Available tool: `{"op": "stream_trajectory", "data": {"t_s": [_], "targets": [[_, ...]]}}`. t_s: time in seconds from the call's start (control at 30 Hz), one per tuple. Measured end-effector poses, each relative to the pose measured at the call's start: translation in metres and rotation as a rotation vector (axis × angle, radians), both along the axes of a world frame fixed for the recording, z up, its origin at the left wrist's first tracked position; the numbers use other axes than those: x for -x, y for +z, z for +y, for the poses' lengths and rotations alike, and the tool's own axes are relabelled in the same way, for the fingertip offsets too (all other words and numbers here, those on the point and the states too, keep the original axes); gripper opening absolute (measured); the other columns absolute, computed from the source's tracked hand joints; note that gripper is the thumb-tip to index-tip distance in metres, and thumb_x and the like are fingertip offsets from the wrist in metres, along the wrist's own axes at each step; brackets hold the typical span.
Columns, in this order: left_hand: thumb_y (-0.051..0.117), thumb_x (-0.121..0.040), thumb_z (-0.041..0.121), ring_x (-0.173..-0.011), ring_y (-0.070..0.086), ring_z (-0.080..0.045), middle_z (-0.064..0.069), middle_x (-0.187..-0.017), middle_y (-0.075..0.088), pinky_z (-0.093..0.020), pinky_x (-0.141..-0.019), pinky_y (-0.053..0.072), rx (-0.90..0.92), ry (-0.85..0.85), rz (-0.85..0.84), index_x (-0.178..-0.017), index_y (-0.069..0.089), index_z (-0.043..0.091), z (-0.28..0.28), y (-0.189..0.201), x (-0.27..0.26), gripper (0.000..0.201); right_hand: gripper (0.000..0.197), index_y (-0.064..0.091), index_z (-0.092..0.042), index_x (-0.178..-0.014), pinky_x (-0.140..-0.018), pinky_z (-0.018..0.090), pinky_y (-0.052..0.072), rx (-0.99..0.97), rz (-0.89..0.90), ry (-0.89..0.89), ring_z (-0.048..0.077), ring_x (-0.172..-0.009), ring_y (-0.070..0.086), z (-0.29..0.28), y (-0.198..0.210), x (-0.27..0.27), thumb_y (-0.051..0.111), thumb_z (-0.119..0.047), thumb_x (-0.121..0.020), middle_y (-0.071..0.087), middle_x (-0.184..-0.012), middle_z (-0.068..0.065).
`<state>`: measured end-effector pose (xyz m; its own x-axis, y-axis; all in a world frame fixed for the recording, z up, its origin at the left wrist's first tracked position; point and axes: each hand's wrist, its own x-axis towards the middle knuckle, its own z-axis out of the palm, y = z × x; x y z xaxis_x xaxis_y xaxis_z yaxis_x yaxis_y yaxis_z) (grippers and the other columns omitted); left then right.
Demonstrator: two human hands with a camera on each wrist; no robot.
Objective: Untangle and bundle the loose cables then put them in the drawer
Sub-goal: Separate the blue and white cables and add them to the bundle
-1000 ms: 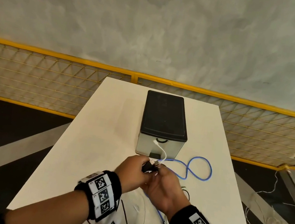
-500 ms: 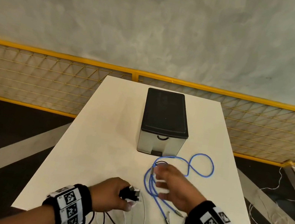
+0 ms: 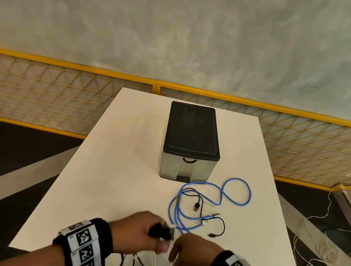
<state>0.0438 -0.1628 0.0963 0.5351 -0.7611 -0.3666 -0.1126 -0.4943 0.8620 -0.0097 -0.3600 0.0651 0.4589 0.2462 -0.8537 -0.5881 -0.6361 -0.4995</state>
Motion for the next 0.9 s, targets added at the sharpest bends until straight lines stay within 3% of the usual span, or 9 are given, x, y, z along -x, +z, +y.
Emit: {"op": "stream_trajectory", "data": {"t_s": [0.1, 0.17, 0.27, 0.33, 0.4, 0.53, 0.6, 0.77, 0.9], "targets": [[0.063, -0.093, 0.025, -0.049, 0.053, -0.014, 0.0, -0.06, 0.065, -0.025, -0.053, 0.046, 0.069, 0.233, 0.088, -0.08, 0.065, 0.013, 0.003, 0.007, -0.014, 0.018, 0.014, 0.068, -0.013, -0.099, -0.05, 0.017, 0.05, 0.186, -0.093, 0.331, 0.013, -0.065, 0.063, -0.007, -0.006, 0.006, 0.065, -0.017, -0.086, 0.064, -0.088, 0.004], [0.055, -0.099, 0.023, -0.05, 0.055, -0.021, -0.005, -0.058, 0.062, -0.028, -0.053, 0.048, 0.132, 0.327, 0.152, -0.078, 0.065, 0.007, 0.007, 0.013, -0.022, 0.028, 0.016, 0.07, -0.006, -0.093, -0.039, 0.012, 0.044, 0.278, -0.158, 0.479, 0.005, -0.056, 0.064, -0.015, -0.006, 0.006, 0.061, -0.018, -0.089, 0.068, -0.095, 0.012], [0.052, -0.101, 0.026, -0.052, 0.056, -0.025, -0.01, -0.056, 0.061, -0.029, -0.056, 0.049, 0.155, 0.392, 0.162, -0.069, 0.064, 0.007, 0.014, 0.018, -0.026, 0.039, 0.02, 0.067, -0.017, -0.089, -0.07, 0.028, 0.052, 0.524, -0.471, 0.309, 0.022, -0.091, 0.07, -0.036, -0.011, -0.003, 0.048, -0.025, -0.09, 0.071, -0.104, 0.012], [0.055, -0.099, 0.027, -0.047, 0.053, -0.022, -0.007, -0.051, 0.055, -0.031, -0.057, 0.05, 0.145, 0.429, 0.181, -0.064, 0.063, 0.009, 0.014, 0.018, -0.027, 0.041, 0.02, 0.064, -0.024, -0.09, -0.073, 0.032, 0.051, 0.696, -0.654, 0.036, 0.025, -0.09, 0.066, -0.061, -0.016, -0.02, 0.044, -0.028, -0.089, 0.069, -0.1, 0.003], [0.057, -0.098, 0.026, -0.042, 0.046, -0.017, -0.005, -0.049, 0.049, -0.031, -0.055, 0.049, 0.141, 0.454, 0.201, -0.061, 0.061, 0.011, 0.012, 0.017, -0.025, 0.04, 0.022, 0.066, -0.025, -0.094, -0.073, 0.031, 0.051, 0.763, -0.68, -0.013, 0.023, -0.089, 0.065, -0.086, -0.016, -0.039, 0.044, -0.023, -0.09, 0.069, -0.1, 0.002], [0.06, -0.097, 0.025, -0.042, 0.042, -0.015, -0.005, -0.051, 0.046, -0.026, -0.049, 0.044, 0.138, 0.441, 0.18, -0.058, 0.06, 0.015, 0.009, 0.017, -0.025, 0.04, 0.037, 0.067, -0.029, -0.114, -0.092, 0.032, 0.05, 0.755, -0.595, 0.066, 0.021, -0.11, 0.062, -0.118, -0.033, -0.053, 0.045, -0.012, -0.089, 0.064, -0.122, 0.001], [0.06, -0.097, 0.024, -0.041, 0.043, -0.015, -0.004, -0.049, 0.046, -0.024, -0.049, 0.043, 0.126, 0.432, 0.168, -0.06, 0.059, 0.013, 0.009, 0.018, -0.027, 0.039, 0.037, 0.067, -0.028, -0.114, -0.088, 0.033, 0.052, 0.747, -0.612, 0.019, 0.021, -0.107, 0.062, -0.113, -0.04, -0.053, 0.045, -0.011, -0.089, 0.065, -0.119, 0.002], [0.06, -0.097, 0.026, -0.043, 0.044, -0.017, -0.001, -0.047, 0.046, -0.024, -0.049, 0.043, 0.088, 0.425, 0.159, -0.06, 0.06, 0.013, 0.008, 0.013, -0.033, 0.039, 0.024, 0.069, -0.016, -0.105, -0.072, 0.038, 0.053, 0.704, -1.015, -0.17, 0.027, -0.094, 0.06, -0.082, -0.033, -0.062, 0.053, -0.013, -0.087, 0.066, -0.104, 0.003], [0.06, -0.097, 0.026, -0.044, 0.041, -0.015, 0.0, -0.049, 0.044, -0.024, -0.049, 0.044, 0.068, 0.445, 0.177, -0.059, 0.059, 0.016, 0.006, 0.01, -0.035, 0.039, 0.023, 0.068, -0.02, -0.104, -0.078, 0.032, 0.052, 0.512, -0.858, -0.011, 0.021, -0.094, 0.063, -0.065, -0.036, -0.071, 0.049, -0.018, -0.091, 0.068, -0.106, 0.0]]}}
